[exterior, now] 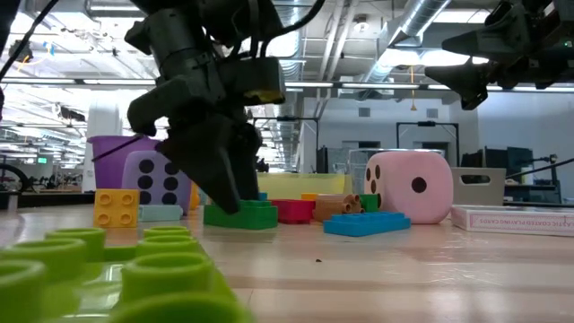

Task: Pick & Place Toys
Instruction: Put the small green game piece into the gray bin

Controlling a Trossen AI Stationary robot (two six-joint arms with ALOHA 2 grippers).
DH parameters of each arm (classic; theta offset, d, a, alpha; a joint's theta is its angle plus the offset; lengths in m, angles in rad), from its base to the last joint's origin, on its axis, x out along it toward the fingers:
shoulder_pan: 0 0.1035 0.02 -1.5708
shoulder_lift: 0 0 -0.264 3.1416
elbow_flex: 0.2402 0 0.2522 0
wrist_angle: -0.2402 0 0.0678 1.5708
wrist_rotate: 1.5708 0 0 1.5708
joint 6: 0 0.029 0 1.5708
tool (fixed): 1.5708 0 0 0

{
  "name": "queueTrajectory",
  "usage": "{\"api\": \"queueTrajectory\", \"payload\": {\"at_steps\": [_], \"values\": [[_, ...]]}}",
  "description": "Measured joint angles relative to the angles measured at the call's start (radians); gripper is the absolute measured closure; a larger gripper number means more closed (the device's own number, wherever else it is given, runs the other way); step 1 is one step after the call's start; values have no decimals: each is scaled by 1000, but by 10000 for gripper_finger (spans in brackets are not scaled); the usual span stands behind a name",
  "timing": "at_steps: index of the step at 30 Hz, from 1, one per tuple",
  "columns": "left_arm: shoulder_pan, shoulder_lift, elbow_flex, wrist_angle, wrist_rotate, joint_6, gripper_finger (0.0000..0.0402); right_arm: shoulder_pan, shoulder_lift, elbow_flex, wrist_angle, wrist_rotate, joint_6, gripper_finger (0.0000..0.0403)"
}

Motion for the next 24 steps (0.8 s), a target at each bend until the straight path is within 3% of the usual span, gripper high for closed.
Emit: {"api": "queueTrajectory", "payload": {"at_steps": [12,19,24], "values": [[2,-4,-55,-6,-1,63,263,0,0,0,0,0,0,154],[10,-37,-74,4,-51,87,267,0,0,0,6,0,6,154],[39,-172,-68,60,-67,85,265,0,0,0,15,-4,5,154]]}}
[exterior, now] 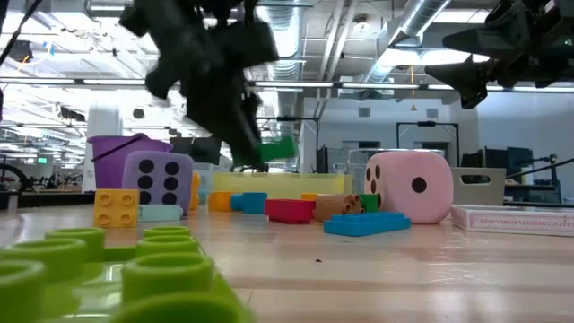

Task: Pick & Place Toys
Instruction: Put the small green game piece into the gray bin

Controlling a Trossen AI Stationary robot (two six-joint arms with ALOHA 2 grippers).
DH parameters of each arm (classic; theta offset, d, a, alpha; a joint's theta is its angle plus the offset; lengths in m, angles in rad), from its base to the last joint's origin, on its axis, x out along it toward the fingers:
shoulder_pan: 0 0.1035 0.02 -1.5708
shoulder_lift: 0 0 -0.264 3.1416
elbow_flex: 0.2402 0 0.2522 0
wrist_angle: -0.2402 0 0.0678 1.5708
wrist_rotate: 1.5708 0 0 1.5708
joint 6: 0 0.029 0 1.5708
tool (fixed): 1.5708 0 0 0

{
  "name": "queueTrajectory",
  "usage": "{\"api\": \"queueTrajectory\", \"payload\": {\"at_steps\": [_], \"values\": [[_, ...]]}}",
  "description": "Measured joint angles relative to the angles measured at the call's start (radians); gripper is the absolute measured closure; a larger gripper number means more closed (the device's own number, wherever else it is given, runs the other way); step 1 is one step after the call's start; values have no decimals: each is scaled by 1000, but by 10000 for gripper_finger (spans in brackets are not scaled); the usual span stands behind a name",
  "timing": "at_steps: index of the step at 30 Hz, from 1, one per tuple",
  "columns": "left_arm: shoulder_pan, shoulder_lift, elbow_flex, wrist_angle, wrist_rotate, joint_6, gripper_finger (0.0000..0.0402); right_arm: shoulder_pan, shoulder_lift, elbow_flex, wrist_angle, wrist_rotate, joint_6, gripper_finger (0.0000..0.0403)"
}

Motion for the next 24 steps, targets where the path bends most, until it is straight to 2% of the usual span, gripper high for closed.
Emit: {"api": "queueTrajectory", "payload": {"at_steps": [3,10,15,20,24], "values": [[37,-78,-3,5,64,-51,266,6,1,0,11,-31,-44,154],[158,-196,-4,120,362,-242,266,44,57,6,227,-119,-301,154],[210,-218,-4,194,521,-319,266,52,153,98,185,-96,-461,154],[245,-217,-3,217,602,-375,266,51,290,222,174,-83,-547,154],[251,-217,-3,227,611,-384,266,37,408,329,115,-84,-574,154]]}}
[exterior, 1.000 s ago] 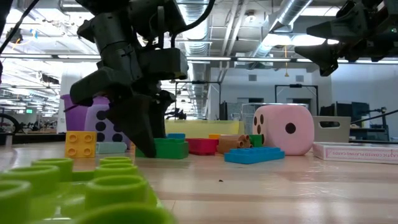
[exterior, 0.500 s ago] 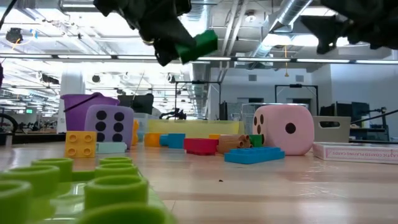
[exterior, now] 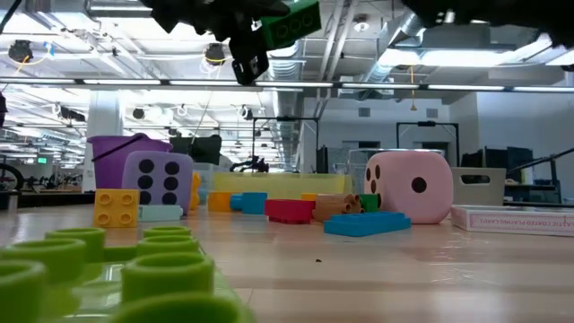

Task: Pick & Place Toys
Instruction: Put the small green game piece into the gray bin

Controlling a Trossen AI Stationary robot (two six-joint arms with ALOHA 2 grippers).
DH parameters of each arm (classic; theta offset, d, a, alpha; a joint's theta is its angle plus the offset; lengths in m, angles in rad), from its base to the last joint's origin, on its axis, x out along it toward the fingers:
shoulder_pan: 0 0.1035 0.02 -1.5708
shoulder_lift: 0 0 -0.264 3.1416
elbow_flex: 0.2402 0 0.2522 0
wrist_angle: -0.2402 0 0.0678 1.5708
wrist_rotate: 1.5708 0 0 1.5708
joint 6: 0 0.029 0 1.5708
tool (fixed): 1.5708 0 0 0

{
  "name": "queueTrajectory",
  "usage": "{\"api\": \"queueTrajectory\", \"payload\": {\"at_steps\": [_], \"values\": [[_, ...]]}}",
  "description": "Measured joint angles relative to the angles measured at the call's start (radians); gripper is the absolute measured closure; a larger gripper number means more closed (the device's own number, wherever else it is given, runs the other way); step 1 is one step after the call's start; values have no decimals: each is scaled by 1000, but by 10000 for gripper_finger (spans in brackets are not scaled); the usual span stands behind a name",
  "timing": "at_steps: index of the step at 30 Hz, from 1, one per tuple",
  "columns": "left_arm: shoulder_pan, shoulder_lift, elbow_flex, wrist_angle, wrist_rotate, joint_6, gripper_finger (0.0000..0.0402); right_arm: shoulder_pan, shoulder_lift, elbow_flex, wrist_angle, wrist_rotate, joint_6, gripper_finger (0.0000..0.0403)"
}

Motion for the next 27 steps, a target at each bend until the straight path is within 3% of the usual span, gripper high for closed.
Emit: {"api": "queueTrajectory", "payload": {"at_steps": [5,11,19,27], "values": [[-3,0,0,27,2,-10,266,-38,137,171,-200,0,0,154],[-3,0,0,24,5,-46,265,-66,277,336,-263,0,-70,154],[-4,-3,-1,-21,29,-61,265,-69,384,394,-264,-5,-134,154],[-4,-3,-1,-6,28,-60,265,-67,377,404,-283,-5,-149,154]]}}
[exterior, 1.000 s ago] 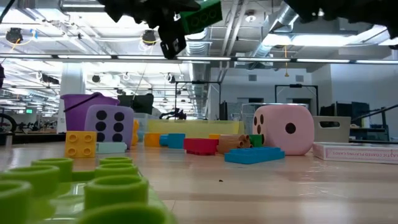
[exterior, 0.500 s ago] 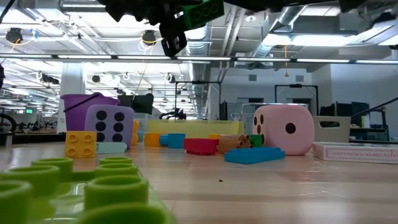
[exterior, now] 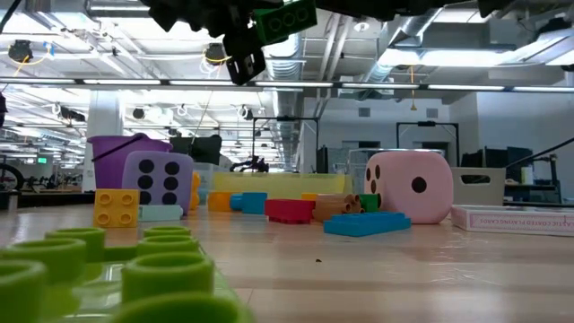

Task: Pick & Place Toys
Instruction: Put the small green game piece into the gray bin

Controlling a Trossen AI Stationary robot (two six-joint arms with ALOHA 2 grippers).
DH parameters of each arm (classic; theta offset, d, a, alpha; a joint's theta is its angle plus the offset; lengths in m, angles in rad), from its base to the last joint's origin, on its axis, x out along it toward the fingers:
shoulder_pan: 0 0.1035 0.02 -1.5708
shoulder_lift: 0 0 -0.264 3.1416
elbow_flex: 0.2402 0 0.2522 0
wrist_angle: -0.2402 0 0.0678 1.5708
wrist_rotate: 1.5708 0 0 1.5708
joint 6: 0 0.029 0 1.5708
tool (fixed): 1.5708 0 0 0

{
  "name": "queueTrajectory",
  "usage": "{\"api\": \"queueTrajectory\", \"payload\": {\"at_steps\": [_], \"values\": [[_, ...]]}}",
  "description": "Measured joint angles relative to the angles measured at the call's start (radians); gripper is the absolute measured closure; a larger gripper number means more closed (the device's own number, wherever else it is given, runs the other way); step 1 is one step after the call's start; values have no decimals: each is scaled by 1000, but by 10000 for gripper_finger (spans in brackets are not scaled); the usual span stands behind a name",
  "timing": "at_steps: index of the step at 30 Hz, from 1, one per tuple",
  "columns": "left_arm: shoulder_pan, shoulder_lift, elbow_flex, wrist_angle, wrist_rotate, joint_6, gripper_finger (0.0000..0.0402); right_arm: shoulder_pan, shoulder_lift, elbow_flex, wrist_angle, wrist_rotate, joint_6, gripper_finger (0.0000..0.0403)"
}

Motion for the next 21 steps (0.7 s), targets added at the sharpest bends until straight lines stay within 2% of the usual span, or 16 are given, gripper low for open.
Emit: {"api": "queueTrajectory", "payload": {"at_steps": [21], "values": [[28,0,0,-21,-20,-26,264,5,2,0,-28,14,-10,154]]}}
